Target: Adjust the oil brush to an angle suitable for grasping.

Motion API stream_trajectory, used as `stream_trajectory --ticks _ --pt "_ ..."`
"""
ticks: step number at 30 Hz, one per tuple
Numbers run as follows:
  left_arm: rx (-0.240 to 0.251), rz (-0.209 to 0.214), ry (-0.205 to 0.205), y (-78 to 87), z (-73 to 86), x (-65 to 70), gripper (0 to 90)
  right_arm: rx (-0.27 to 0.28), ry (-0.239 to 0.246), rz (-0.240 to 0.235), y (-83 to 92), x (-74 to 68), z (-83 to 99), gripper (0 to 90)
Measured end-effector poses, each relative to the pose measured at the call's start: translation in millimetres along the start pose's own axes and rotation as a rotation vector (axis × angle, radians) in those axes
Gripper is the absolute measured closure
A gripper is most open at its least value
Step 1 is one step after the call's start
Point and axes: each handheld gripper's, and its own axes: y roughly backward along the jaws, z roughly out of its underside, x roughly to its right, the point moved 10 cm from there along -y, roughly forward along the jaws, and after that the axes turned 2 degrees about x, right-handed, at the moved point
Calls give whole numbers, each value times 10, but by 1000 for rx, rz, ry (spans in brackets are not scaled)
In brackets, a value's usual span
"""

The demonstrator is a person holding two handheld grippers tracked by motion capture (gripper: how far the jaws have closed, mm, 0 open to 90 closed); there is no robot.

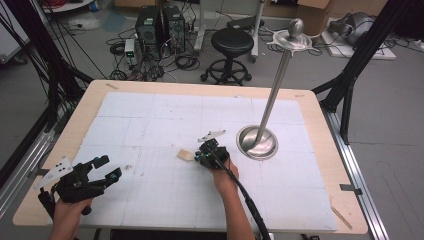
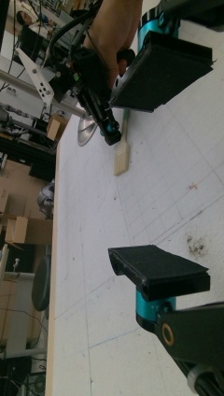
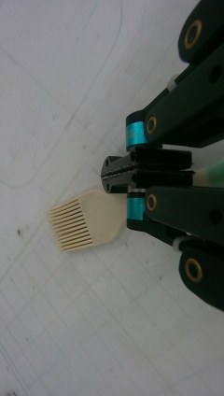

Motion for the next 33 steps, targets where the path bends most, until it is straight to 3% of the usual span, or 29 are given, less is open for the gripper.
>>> stream_trajectory --ticks 6,12,13,14,16,20,24,28,30,31,33 --pt "2 -3 0 4 -5 -6 236 -11 6 -47 8 -136 27 894" --pt "-1 -1 1 1 0 -3 238 -11 49 -132 4 -436 67 894" --pt "0 -2 1 0 -1 -4 238 -11 49 -132 4 -436 67 894" --pt "0 -2 1 -1 0 -3 238 -12 62 -167 4 -531 81 894" --pt "-3 -3 0 0 2 -5 239 -10 71 -178 4 -574 86 894" --pt "-6 0 -3 -3 6 -3 239 -15 100 -246 22 -779 134 894" --pt "-7 -2 -2 -5 9 0 240 -9 112 -276 58 -879 163 893" --pt "-8 -1 -4 -2 10 -1 240 31 107 -263 167 -857 159 892" --pt "-10 -2 -5 -4 13 -1 240 79 83 -241 294 -776 153 892" --pt "-13 -2 -7 -7 18 1 240 119 58 -209 439 -665 182 892" --pt "-13 0 -6 -9 18 5 240 131 47 -194 512 -608 215 892"
